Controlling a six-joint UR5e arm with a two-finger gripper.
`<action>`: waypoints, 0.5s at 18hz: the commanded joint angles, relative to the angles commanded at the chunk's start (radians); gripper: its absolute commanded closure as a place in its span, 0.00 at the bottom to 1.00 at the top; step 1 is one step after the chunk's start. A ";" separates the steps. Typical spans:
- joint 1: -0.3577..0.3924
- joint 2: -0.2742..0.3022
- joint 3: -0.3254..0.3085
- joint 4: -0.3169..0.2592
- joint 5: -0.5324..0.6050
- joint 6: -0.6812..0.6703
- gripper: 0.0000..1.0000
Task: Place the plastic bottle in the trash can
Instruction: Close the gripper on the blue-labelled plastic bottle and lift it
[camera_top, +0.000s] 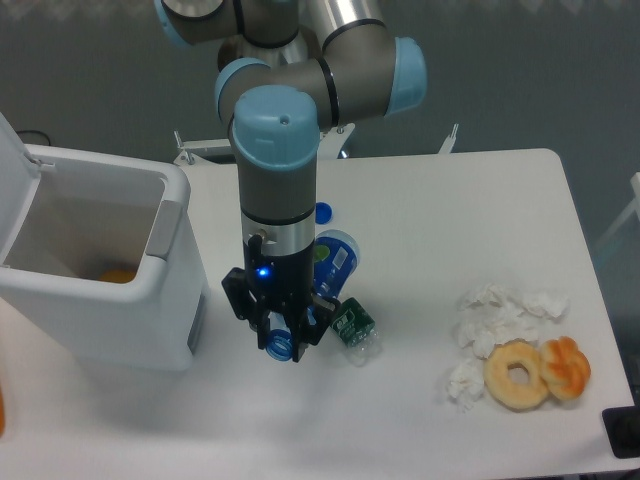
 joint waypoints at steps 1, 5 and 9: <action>0.000 0.000 -0.002 0.003 0.000 -0.002 0.63; 0.014 0.003 0.003 0.005 -0.026 -0.008 0.63; 0.044 0.012 0.029 0.005 -0.080 -0.017 0.63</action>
